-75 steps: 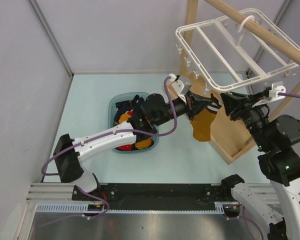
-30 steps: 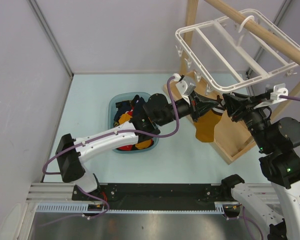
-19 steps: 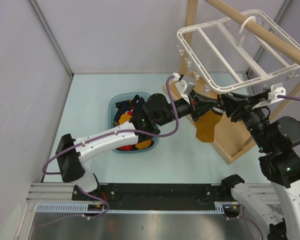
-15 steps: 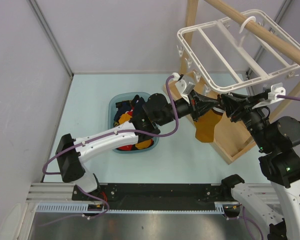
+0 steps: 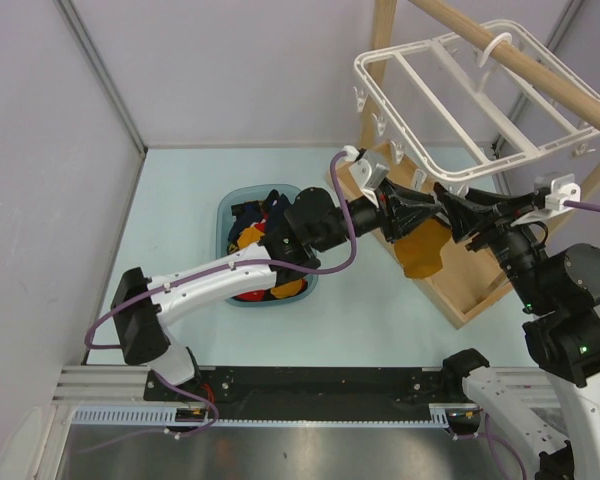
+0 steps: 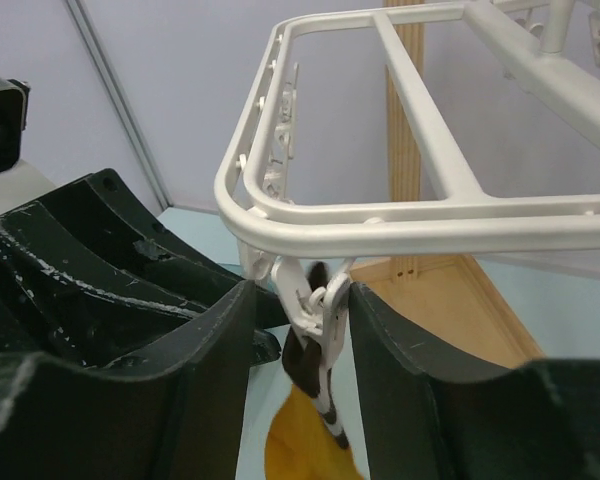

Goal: Clip the socks to the hanger
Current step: Clamp the sock onto the hanger, then open the clamp at the hanger.

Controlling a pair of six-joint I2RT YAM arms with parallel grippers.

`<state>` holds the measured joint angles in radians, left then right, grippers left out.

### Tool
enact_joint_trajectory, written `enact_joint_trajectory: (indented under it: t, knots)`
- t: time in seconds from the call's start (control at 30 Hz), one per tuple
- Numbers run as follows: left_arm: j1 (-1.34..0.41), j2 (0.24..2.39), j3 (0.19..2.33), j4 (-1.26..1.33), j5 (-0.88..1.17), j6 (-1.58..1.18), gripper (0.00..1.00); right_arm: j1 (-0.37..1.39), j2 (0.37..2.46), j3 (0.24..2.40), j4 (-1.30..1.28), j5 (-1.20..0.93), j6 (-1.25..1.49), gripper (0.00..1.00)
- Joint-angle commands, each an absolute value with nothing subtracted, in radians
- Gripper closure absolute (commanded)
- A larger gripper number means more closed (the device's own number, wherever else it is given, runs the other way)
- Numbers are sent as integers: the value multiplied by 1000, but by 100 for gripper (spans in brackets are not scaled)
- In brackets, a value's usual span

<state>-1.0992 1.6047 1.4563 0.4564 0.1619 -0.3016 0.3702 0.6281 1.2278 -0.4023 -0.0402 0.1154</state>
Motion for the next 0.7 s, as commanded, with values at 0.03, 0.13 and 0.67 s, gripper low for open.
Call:
enact_joint_trajectory:
  t: [0.03, 0.13, 0.67]
  knots:
    - [-1106, 1536, 1407, 499, 134, -261, 63, 373, 603, 1261, -411, -49, 112, 48]
    - [-1103, 1500, 1364, 499, 115, -232, 53, 374, 601, 1259, -411, -51, 113, 44]
    - [-1101, 1540, 1284, 626, -32, -43, 15, 373, 592, 1261, -422, -38, 101, 34]
